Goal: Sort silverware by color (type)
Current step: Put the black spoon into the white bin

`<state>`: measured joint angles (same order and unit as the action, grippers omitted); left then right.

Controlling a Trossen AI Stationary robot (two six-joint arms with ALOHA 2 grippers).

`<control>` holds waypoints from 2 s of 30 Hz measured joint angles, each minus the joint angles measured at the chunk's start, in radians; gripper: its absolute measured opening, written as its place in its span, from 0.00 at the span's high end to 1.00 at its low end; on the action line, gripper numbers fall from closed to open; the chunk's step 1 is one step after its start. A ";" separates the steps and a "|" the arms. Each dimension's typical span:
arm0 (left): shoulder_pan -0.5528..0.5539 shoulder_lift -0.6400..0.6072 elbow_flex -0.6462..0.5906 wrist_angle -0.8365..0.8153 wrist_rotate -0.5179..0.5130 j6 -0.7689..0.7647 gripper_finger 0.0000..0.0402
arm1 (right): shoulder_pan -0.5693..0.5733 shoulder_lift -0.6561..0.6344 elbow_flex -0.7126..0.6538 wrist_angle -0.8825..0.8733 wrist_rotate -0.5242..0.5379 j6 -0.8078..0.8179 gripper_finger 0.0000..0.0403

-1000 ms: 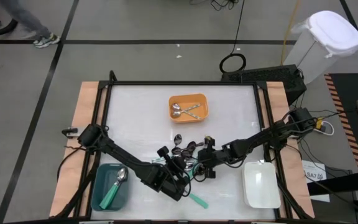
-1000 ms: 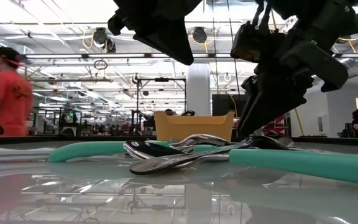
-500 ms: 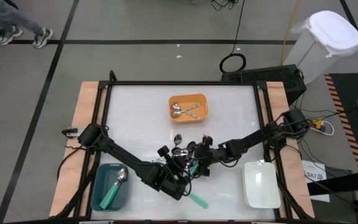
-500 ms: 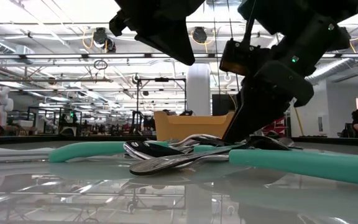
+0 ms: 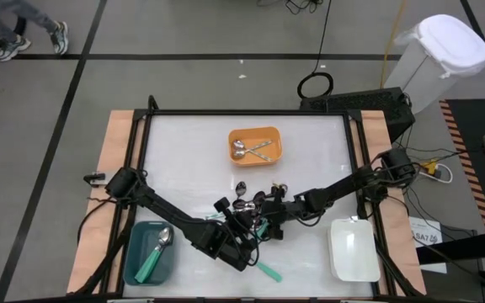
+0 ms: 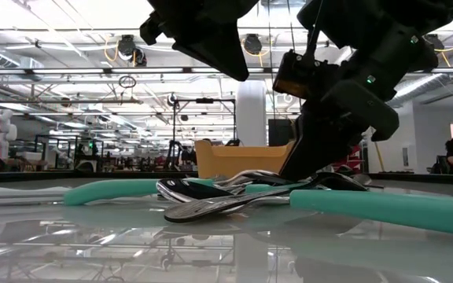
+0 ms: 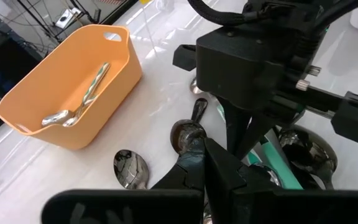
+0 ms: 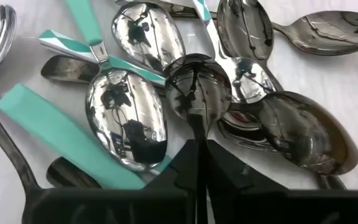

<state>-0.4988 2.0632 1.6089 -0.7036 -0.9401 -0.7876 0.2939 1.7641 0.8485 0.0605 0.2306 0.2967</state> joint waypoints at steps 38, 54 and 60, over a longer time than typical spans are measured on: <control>-0.035 0.001 0.055 0.023 0.141 0.107 0.73 | 0.410 -0.517 -0.133 -0.077 0.239 0.053 0.98; -0.043 0.029 0.055 0.534 0.234 0.524 0.72 | 0.428 -0.518 -0.170 0.423 0.157 -0.293 0.98; -0.030 0.091 0.055 0.757 0.318 0.688 0.72 | 0.429 -0.515 -0.173 0.433 0.151 -0.313 0.98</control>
<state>-0.5292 2.1545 1.6638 0.0530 -0.6219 -0.0991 0.7231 1.2490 0.6758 0.4931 0.3819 -0.0162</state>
